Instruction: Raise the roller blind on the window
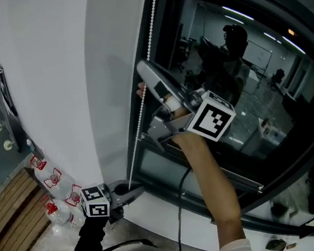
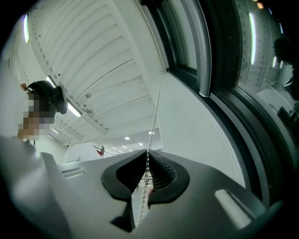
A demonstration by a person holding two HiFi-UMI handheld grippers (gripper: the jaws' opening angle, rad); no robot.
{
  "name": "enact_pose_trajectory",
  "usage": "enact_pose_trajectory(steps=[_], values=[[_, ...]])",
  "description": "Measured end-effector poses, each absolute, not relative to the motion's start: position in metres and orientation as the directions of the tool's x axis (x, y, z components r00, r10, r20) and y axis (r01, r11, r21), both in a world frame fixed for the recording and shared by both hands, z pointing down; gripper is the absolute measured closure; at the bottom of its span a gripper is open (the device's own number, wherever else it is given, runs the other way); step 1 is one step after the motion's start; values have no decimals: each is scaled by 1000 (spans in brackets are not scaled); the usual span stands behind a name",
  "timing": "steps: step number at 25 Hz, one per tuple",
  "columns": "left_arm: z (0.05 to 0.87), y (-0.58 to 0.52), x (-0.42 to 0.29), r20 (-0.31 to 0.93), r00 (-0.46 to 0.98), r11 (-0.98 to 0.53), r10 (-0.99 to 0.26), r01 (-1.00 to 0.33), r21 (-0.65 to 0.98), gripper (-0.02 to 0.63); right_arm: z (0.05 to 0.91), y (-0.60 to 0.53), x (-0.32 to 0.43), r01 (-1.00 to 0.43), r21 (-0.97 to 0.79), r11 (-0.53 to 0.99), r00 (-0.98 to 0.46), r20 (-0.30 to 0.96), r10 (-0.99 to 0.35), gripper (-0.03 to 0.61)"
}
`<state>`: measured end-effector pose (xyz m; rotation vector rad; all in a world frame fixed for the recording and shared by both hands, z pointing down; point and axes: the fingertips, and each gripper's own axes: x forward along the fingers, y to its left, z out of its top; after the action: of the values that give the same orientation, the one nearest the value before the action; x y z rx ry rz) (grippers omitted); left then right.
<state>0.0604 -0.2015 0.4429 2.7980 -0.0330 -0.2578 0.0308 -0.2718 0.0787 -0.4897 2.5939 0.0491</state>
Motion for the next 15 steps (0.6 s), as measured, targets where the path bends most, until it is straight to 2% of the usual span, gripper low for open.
enact_pose_trajectory(steps=[5, 8, 10, 13, 14, 15], values=[[487, -200, 44, -41, 988, -938, -147, -126, 324, 330, 78, -276, 33, -425, -62, 903, -788, -465, -403, 561], [521, -206, 14, 31, 958, -901, -287, -281, 331, 241, 99, -278, 36, -514, -59, 856, -750, -453, -482, 540], [542, -210, -12, 71, 922, -863, -382, -382, 331, 232, 128, -275, 42, -580, -91, 809, -702, -447, -554, 468], [555, -202, -40, 88, 894, -838, -439, -443, 320, 256, 183, -256, 66, -686, -183, 704, -577, -454, -680, 451], [555, -197, -45, 82, 896, -844, -437, -440, 308, 312, 204, -245, 75, -716, -217, 664, -528, -454, -718, 452], [553, -192, -50, 73, 899, -852, -432, -433, 294, 399, 228, -232, 84, -741, -254, 622, -478, -451, -754, 462]])
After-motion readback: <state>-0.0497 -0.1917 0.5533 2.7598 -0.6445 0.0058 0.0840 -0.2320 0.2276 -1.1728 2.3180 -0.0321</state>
